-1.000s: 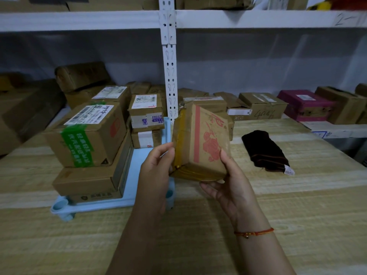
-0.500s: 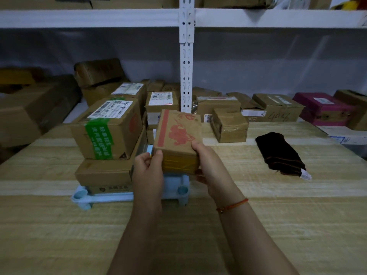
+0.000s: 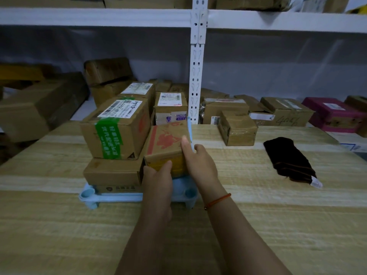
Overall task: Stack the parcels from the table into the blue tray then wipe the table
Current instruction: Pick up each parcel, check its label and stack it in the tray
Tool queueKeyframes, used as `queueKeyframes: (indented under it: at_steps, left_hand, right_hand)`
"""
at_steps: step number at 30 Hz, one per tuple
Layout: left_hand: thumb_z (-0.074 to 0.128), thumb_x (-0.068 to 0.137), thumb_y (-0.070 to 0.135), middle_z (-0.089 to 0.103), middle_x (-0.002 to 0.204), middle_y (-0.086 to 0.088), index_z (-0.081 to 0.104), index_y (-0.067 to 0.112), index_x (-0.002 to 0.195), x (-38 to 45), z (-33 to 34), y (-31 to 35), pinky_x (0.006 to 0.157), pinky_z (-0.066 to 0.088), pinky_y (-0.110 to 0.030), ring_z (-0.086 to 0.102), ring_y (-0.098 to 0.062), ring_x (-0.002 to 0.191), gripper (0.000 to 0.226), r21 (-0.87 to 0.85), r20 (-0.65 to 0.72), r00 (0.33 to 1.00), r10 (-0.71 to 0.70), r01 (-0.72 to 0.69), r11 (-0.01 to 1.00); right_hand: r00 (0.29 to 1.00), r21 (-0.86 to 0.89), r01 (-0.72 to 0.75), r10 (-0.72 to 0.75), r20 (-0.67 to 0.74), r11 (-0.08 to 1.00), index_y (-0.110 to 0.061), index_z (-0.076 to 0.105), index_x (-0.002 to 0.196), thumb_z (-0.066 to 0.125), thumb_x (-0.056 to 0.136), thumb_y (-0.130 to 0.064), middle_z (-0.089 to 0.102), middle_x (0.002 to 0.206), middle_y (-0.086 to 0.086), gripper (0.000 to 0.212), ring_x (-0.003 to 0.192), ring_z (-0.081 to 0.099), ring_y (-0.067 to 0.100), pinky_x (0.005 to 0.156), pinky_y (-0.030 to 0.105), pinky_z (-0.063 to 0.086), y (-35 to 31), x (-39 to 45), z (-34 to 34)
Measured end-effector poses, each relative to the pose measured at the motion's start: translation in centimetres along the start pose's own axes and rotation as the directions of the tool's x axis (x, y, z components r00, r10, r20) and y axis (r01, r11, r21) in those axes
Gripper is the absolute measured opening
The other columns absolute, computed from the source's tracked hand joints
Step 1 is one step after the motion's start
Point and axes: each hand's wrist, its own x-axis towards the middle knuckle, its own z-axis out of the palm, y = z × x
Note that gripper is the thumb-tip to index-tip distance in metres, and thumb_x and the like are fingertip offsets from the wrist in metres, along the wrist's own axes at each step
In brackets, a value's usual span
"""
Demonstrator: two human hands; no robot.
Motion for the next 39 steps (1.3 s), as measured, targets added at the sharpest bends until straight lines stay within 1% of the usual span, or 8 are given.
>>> queueKeyframes:
  at_steps: [6, 12, 18, 23, 26, 32, 35, 39]
  left_hand:
    - [0.049, 0.096, 0.016, 0.060, 0.124, -0.002, 0.050, 0.018, 0.135, -1.1, 1.2, 0.4, 0.092, 0.042, -0.033, 0.056, -0.017, 0.110, 0.039, -0.101, 0.065, 0.997, 0.030, -0.023, 0.995]
    - [0.048, 0.097, 0.024, 0.057, 0.134, -0.004, 0.039, 0.022, 0.145, -1.2, 2.3, 0.6, 0.100, 0.046, -0.047, 0.055, -0.022, 0.118, 0.048, 0.014, 0.110, 0.994, 0.013, -0.015, 1.000]
    - [0.048, 0.097, 0.026, 0.049, 0.143, -0.003, 0.030, 0.023, 0.149, -0.8, 2.4, 1.1, 0.101, 0.045, -0.043, 0.050, -0.022, 0.124, 0.055, 0.056, 0.119, 0.993, -0.002, -0.004, 0.998]
    - [0.046, 0.096, 0.016, 0.060, 0.121, -0.001, 0.039, 0.024, 0.143, -0.7, 2.3, 1.2, 0.074, 0.049, -0.032, 0.058, -0.015, 0.100, 0.048, 0.095, 0.106, 0.994, 0.023, -0.033, 0.995]
    - [0.045, 0.097, 0.017, 0.054, 0.134, -0.002, 0.031, 0.023, 0.149, -0.9, 2.5, 1.1, 0.080, 0.048, -0.030, 0.055, -0.017, 0.110, 0.054, 0.096, 0.121, 0.992, 0.024, -0.036, 0.995]
    - [0.052, 0.095, 0.019, 0.045, 0.130, -0.004, 0.047, 0.019, 0.134, -1.4, 2.8, 1.8, 0.058, 0.034, -0.023, 0.043, -0.002, 0.076, 0.039, 0.062, -0.090, 0.996, 0.027, -0.021, 0.998]
    - [0.053, 0.094, 0.017, 0.050, 0.101, 0.007, 0.053, 0.023, 0.116, -2.2, 4.0, 2.8, 0.060, 0.037, -0.022, 0.046, -0.003, 0.077, 0.023, 0.031, -0.011, 0.998, 0.061, -0.061, 0.998]
    - [0.051, 0.092, 0.013, 0.055, 0.103, 0.004, 0.051, 0.023, 0.118, -2.3, 7.3, 4.4, 0.061, 0.038, -0.024, 0.051, -0.006, 0.079, 0.028, 0.085, 0.159, 0.980, 0.119, -0.133, 0.987]
  right_hand:
    - [0.997, -0.045, 0.072, -0.072, -0.005, 0.996, -0.015, 0.046, 0.132, 0.033, 0.095, -0.064, 0.060, 0.116, 0.003, 0.063, 0.106, 0.058, 0.023, 0.082, 0.032, 0.040, 0.1, 0.0, -0.7]
    - [0.983, -0.181, 0.128, -0.101, 0.151, 0.975, -0.021, 0.056, 0.114, 0.043, 0.093, -0.061, 0.066, 0.106, 0.002, 0.047, 0.099, 0.062, 0.023, 0.085, 0.039, 0.051, 1.5, 0.8, -0.6]
    - [0.995, -0.183, 0.100, -0.099, 0.015, 0.978, -0.031, 0.035, 0.143, 0.050, 0.087, -0.066, 0.037, 0.108, 0.001, 0.068, 0.108, 0.052, 0.027, 0.084, 0.035, 0.045, 2.3, 0.7, 0.0]
    - [0.992, -0.203, 0.126, -0.119, 0.044, 0.971, -0.028, 0.031, 0.146, 0.057, 0.088, -0.051, 0.037, 0.112, 0.003, 0.067, 0.101, 0.049, 0.023, 0.080, 0.034, 0.045, 2.4, 0.7, 0.1]
    - [0.996, -0.180, 0.085, -0.080, 0.033, 0.980, -0.021, 0.036, 0.142, 0.061, 0.086, -0.048, 0.041, 0.125, 0.008, 0.067, 0.106, 0.052, 0.025, 0.085, 0.038, 0.050, 2.4, 0.9, -0.5]
    - [0.994, -0.071, 0.104, -0.107, -0.032, 0.992, -0.020, 0.040, 0.141, 0.059, 0.089, -0.050, 0.043, 0.134, 0.005, 0.063, 0.097, 0.043, 0.012, 0.072, 0.026, 0.038, 2.3, 1.5, -2.5]
    - [0.990, 0.023, 0.087, -0.084, -0.112, 0.996, -0.022, 0.047, 0.135, 0.057, 0.090, -0.049, 0.049, 0.130, 0.002, 0.054, 0.100, 0.049, 0.011, 0.078, 0.030, 0.044, 2.3, 2.3, -3.7]
    - [0.967, 0.195, 0.017, 0.034, -0.252, 0.981, -0.020, 0.059, 0.112, 0.056, 0.087, -0.045, 0.061, 0.113, 0.000, 0.035, 0.101, 0.057, 0.017, 0.091, 0.041, 0.048, 2.9, 4.5, -5.7]
